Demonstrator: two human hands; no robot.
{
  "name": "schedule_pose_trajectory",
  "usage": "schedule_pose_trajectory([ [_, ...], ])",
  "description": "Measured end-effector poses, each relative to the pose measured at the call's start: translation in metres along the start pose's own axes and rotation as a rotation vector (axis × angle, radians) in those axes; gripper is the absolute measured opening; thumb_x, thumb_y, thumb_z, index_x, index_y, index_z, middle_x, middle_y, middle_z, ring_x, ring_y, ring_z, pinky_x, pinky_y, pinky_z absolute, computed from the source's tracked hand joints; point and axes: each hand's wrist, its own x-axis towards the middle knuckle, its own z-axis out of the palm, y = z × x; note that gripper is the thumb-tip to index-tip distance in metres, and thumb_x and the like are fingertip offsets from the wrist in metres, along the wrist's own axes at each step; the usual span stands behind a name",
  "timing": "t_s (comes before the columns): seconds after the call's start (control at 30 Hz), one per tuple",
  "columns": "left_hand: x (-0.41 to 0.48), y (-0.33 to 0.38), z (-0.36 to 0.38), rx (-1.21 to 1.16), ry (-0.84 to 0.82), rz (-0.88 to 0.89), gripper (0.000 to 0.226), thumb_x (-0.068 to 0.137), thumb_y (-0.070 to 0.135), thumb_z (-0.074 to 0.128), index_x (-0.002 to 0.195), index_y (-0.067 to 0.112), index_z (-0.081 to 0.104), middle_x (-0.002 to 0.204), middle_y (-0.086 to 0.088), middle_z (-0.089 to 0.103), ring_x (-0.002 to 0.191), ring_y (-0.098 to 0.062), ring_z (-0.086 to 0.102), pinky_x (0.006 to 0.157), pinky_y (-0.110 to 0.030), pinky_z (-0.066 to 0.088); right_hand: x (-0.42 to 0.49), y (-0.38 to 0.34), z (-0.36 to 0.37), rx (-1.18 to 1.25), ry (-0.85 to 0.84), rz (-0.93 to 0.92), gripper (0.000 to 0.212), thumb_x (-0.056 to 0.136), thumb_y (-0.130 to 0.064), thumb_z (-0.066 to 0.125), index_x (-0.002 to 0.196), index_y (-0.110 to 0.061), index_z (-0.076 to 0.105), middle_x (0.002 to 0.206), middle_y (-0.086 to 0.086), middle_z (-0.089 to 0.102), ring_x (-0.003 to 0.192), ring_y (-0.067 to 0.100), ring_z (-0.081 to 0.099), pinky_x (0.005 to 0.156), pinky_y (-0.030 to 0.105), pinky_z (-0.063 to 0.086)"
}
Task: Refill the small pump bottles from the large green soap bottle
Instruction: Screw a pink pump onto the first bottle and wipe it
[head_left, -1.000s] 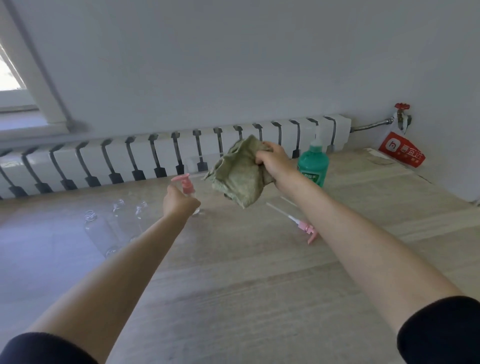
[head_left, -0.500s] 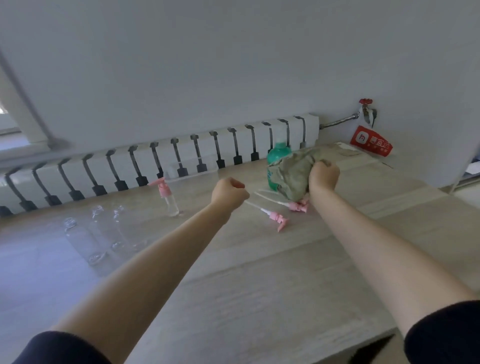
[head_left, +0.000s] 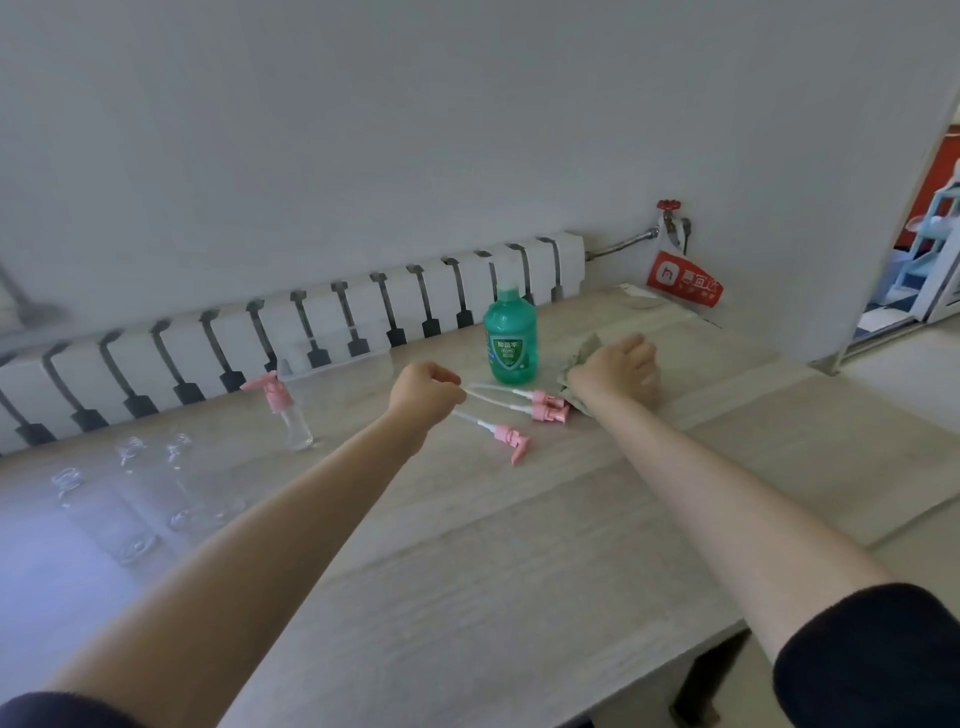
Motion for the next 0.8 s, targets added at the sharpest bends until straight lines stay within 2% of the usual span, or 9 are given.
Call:
schedule_pose_trajectory([
  [0.1, -0.003, -0.001, -0.009, -0.002, 0.018, 0.008, 0.013, 0.087, 0.004, 0.061, 0.097, 0.012, 0.062, 0.09, -0.002, 0.056, 0.085, -0.016, 0.053, 0.077, -0.031, 0.047, -0.021, -0.015, 0.009, 0.117, 0.064, -0.314, 0.063, 0.083, -0.019, 0.066, 0.136, -0.008, 0.034, 0.14, 0.012, 0.033, 0.117, 0.021, 0.044, 0.092, 0.032, 0.045],
  [0.2, -0.008, -0.008, -0.026, -0.005, 0.085, 0.029, 0.015, 0.086, 0.003, 0.059, 0.097, 0.013, 0.062, 0.093, -0.003, 0.058, 0.08, -0.014, 0.053, 0.069, -0.027, 0.046, -0.055, -0.041, 0.013, 0.321, -0.181, -0.657, 0.026, 0.089, -0.008, 0.057, 0.115, -0.01, 0.057, 0.116, 0.005, 0.058, 0.098, 0.014, 0.057, 0.08, 0.022, 0.046],
  [0.3, -0.018, -0.017, -0.053, 0.048, 0.23, 0.089, 0.022, 0.085, 0.001, 0.054, 0.098, 0.015, 0.064, 0.093, 0.0, 0.061, 0.078, -0.011, 0.054, 0.059, -0.021, 0.043, -0.094, -0.069, 0.018, 0.383, -0.365, -0.836, 0.013, 0.089, -0.008, 0.059, 0.1, -0.009, 0.066, 0.094, 0.003, 0.068, 0.08, 0.012, 0.062, 0.074, 0.022, 0.049],
  [0.43, -0.036, -0.033, -0.103, 0.149, 0.442, 0.153, 0.029, 0.081, -0.002, 0.048, 0.097, 0.014, 0.066, 0.09, 0.004, 0.063, 0.084, -0.013, 0.059, 0.072, -0.025, 0.049, -0.142, -0.106, 0.03, 0.419, -0.607, -0.888, 0.016, 0.095, -0.02, 0.054, 0.096, -0.008, 0.065, 0.076, 0.002, 0.069, 0.063, 0.014, 0.066, 0.069, 0.03, 0.056],
  [0.5, -0.045, -0.043, -0.128, 0.192, 0.543, 0.16, 0.03, 0.08, -0.001, 0.048, 0.097, 0.016, 0.066, 0.096, 0.001, 0.065, 0.087, -0.013, 0.06, 0.069, -0.026, 0.05, -0.166, -0.123, 0.041, 0.319, -0.663, -0.987, 0.024, 0.097, -0.023, 0.048, 0.1, -0.008, 0.067, 0.085, 0.006, 0.071, 0.076, 0.018, 0.068, 0.078, 0.034, 0.055],
  [0.6, -0.053, -0.058, -0.154, 0.256, 0.658, 0.167, 0.03, 0.08, -0.001, 0.051, 0.099, 0.018, 0.064, 0.107, -0.002, 0.059, 0.097, -0.018, 0.056, 0.075, -0.033, 0.05, -0.193, -0.142, 0.067, 0.213, -0.787, -1.09, 0.036, 0.093, -0.012, 0.05, 0.128, -0.012, 0.055, 0.125, 0.008, 0.058, 0.111, 0.022, 0.056, 0.101, 0.037, 0.044],
  [0.7, -0.057, -0.069, -0.173, 0.275, 0.727, 0.136, 0.04, 0.077, -0.008, 0.047, 0.105, 0.017, 0.061, 0.114, -0.004, 0.051, 0.109, -0.021, 0.047, 0.079, -0.031, 0.044, -0.22, -0.16, 0.103, 0.127, -0.814, -1.206, 0.055, 0.085, -0.026, 0.056, 0.138, -0.021, 0.04, 0.138, 0.005, 0.046, 0.143, 0.025, 0.019, 0.118, 0.051, 0.006],
  [0.77, -0.057, -0.075, -0.181, 0.248, 0.734, 0.111, 0.04, 0.079, -0.008, 0.043, 0.106, 0.016, 0.06, 0.116, -0.005, 0.049, 0.105, -0.02, 0.048, 0.075, -0.028, 0.038, -0.229, -0.17, 0.12, 0.111, -0.728, -1.279, 0.059, 0.083, -0.03, 0.054, 0.139, -0.021, 0.037, 0.134, 0.004, 0.049, 0.144, 0.022, 0.016, 0.113, 0.053, -0.017],
  [0.8, -0.057, -0.078, -0.185, 0.235, 0.728, 0.102, 0.039, 0.08, -0.007, 0.042, 0.107, 0.015, 0.06, 0.117, -0.006, 0.049, 0.099, -0.019, 0.05, 0.073, -0.026, 0.037, -0.233, -0.175, 0.123, 0.112, -0.71, -1.278, 0.062, 0.085, -0.028, 0.054, 0.142, -0.019, 0.032, 0.139, 0.004, 0.046, 0.144, 0.02, 0.018, 0.111, 0.05, -0.02],
])
